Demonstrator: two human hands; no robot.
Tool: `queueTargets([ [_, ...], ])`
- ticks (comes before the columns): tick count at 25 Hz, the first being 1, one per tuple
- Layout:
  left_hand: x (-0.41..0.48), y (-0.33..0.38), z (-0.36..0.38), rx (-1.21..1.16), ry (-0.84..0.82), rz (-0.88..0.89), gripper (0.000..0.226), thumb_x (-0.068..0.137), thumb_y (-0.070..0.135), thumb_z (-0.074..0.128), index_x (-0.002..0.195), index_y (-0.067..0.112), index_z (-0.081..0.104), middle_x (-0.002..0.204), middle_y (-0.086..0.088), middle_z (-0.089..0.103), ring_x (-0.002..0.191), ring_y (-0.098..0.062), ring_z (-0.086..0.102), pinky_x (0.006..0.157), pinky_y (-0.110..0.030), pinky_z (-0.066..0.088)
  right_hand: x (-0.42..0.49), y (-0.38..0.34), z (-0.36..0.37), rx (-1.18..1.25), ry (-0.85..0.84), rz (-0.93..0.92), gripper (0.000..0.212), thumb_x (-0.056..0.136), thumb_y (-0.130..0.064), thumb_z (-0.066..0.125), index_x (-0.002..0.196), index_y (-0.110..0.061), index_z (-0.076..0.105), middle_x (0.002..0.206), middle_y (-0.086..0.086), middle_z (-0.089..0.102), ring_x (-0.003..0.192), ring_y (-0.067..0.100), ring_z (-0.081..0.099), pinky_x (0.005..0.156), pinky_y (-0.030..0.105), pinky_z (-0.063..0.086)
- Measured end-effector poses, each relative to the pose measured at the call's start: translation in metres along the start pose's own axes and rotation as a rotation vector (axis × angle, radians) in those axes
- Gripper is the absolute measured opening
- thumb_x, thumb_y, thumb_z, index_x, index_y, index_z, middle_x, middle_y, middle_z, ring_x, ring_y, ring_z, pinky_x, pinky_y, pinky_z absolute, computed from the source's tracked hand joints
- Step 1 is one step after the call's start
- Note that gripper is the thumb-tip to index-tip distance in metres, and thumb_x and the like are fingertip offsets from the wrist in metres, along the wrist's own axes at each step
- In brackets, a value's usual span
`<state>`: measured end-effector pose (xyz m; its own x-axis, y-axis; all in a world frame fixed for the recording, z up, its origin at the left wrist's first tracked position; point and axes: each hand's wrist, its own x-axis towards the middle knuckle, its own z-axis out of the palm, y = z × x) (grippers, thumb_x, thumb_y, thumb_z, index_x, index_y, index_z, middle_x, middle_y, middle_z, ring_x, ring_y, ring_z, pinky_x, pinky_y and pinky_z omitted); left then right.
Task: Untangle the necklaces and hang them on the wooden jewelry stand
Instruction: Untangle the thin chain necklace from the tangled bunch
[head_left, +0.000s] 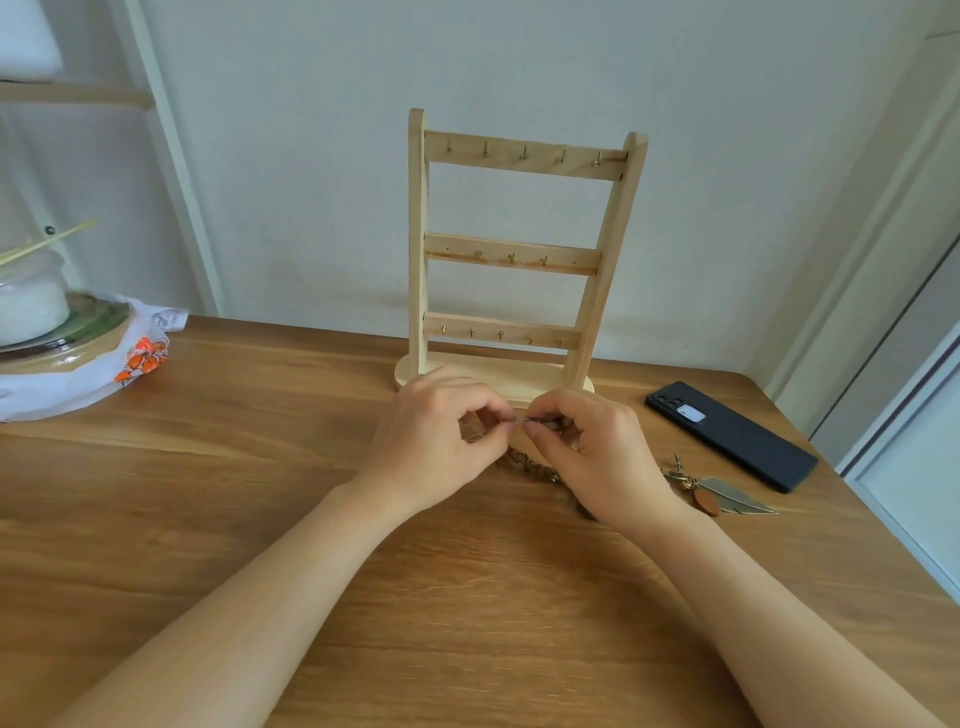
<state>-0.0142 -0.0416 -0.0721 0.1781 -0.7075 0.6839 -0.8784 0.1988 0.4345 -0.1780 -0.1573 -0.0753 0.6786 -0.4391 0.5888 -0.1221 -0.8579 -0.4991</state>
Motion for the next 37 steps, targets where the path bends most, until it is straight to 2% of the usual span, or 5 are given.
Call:
queueTargets([
  [6, -0.001, 0.002, 0.000, 0.018, 0.015, -0.037, 0.007, 0.079, 0.018, 0.080, 0.082, 0.023, 0.077, 0.078, 0.018, 0.068, 0.080, 0.002, 0.056, 0.067, -0.022, 0.049, -0.001, -0.004, 0.000, 0.029, -0.057, -0.024, 0.015, 0.092, -0.012, 0.070, 0.104, -0.022, 0.072, 0.091, -0.015, 0.067, 0.086, 0.002, 0.063, 0.072, 0.013, 0.048],
  [21, 0.004, 0.008, -0.006, -0.380, -0.246, -0.456, 0.015, 0.085, 0.008, 0.075, 0.086, 0.023, 0.079, 0.070, 0.005, 0.074, 0.069, -0.004, 0.068, 0.071, -0.013, 0.050, 0.003, -0.006, -0.004, -0.009, 0.004, -0.003, 0.010, 0.091, -0.011, 0.070, 0.099, -0.017, 0.071, 0.089, -0.012, 0.066, 0.083, 0.009, 0.062, 0.069, 0.025, 0.053],
  [25, 0.002, 0.004, -0.002, -0.255, -0.127, -0.360, 0.014, 0.079, 0.017, 0.081, 0.076, 0.030, 0.076, 0.078, 0.012, 0.067, 0.074, -0.004, 0.059, 0.067, -0.019, 0.045, 0.001, -0.011, -0.007, 0.125, -0.021, 0.128, 0.007, 0.089, -0.015, 0.073, 0.094, -0.018, 0.075, 0.087, -0.008, 0.069, 0.079, 0.009, 0.064, 0.070, 0.020, 0.052],
  [29, 0.006, -0.001, -0.007, -0.339, -0.165, -0.377, 0.023, 0.087, 0.020, 0.074, 0.106, 0.033, 0.072, 0.101, 0.018, 0.071, 0.104, -0.002, 0.063, 0.090, -0.027, 0.049, 0.002, -0.011, -0.012, 0.251, -0.042, 0.227, 0.006, 0.091, -0.016, 0.073, 0.093, -0.022, 0.074, 0.082, -0.004, 0.071, 0.077, 0.016, 0.069, 0.072, 0.031, 0.057],
  [37, 0.011, 0.002, -0.012, -0.702, -0.313, -0.576, 0.026, 0.102, 0.020, 0.043, 0.083, 0.012, 0.058, 0.081, 0.005, 0.058, 0.082, -0.009, 0.056, 0.083, -0.030, 0.044, 0.002, -0.009, -0.014, 0.160, -0.079, 0.251, 0.003, 0.090, -0.022, 0.073, 0.092, -0.024, 0.073, 0.074, -0.008, 0.068, 0.067, 0.004, 0.062, 0.063, 0.015, 0.047],
])
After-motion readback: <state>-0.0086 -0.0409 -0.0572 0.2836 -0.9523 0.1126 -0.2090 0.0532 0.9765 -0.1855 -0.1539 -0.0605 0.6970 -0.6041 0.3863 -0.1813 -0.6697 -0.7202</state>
